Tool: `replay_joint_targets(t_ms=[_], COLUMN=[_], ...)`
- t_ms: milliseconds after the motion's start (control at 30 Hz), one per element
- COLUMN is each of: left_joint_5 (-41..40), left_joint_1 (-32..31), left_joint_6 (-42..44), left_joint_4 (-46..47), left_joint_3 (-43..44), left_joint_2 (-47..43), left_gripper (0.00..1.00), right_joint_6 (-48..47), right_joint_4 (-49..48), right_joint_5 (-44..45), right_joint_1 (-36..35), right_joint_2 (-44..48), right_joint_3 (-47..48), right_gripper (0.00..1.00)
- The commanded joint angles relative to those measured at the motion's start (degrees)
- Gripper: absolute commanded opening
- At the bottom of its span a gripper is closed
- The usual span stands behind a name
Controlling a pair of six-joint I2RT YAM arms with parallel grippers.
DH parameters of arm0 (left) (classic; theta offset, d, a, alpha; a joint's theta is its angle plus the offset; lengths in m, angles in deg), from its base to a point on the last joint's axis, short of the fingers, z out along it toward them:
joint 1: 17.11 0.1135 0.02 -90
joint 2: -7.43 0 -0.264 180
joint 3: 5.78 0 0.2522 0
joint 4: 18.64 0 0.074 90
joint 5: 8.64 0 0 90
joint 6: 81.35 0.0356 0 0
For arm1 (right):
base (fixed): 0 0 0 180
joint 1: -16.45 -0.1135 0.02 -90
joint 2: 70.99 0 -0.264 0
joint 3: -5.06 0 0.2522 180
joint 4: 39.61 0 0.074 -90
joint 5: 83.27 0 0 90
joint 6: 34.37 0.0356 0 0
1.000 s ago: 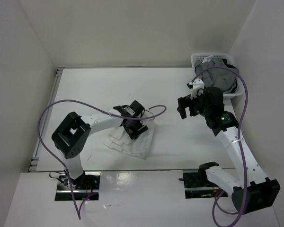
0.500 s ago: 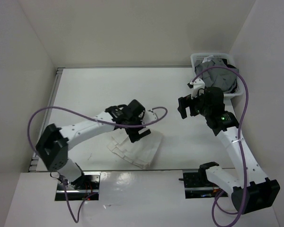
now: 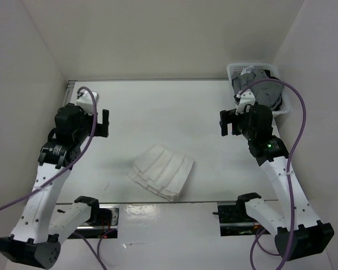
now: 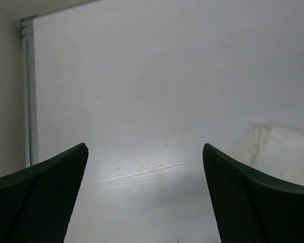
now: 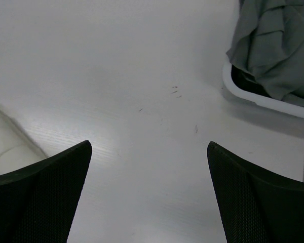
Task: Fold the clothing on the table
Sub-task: Fold the skirt
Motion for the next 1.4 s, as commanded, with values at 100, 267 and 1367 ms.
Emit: replay_joint_targets(t_ms=[100, 267, 1367], left_joint_5=[6.2, 4.4, 29.4], left_joint_1=[17.8, 20.2, 41.9], left_joint_6=[-6.8, -6.8, -2.8], left_joint_4=[1.3, -0.2, -4.0], left_joint_3=[-3.2, -1.3, 2.0], left_joint_2=[5.4, 8.9, 13.9], left_gripper=[0.99, 0.99, 0.99], right_joint_6=[5.8, 7.4, 7.9], right_joint_4=[-4.6, -4.6, -4.0], right_joint_5=[13.4, 15.0, 13.4], right_joint_1=[3.2, 5.5, 5.5], right_joint_2=[-1.1, -1.3, -3.5], right_joint_3=[-0.6, 0.0, 0.0], right_gripper=[0.98, 0.98, 0.98])
